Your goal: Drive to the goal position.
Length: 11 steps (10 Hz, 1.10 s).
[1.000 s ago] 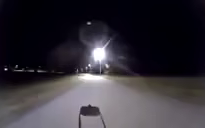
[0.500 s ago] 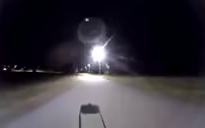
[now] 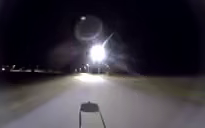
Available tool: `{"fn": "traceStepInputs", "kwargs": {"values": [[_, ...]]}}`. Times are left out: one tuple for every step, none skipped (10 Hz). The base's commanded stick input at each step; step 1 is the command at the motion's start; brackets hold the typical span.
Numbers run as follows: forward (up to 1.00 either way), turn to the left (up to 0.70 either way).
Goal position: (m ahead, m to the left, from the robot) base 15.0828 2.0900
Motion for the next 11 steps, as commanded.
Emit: {"fn": "traceStepInputs", "kwargs": {"values": [[1.00,0.15],[1.00,0.27],[1.00,0.27],[1.00,0.24],[1.00,0.14],[1.00,0.04],[1.00,0.00],[1.00,0.00],[1.00,0.05],[1.00,0.19],[1.00,0.27]]}}
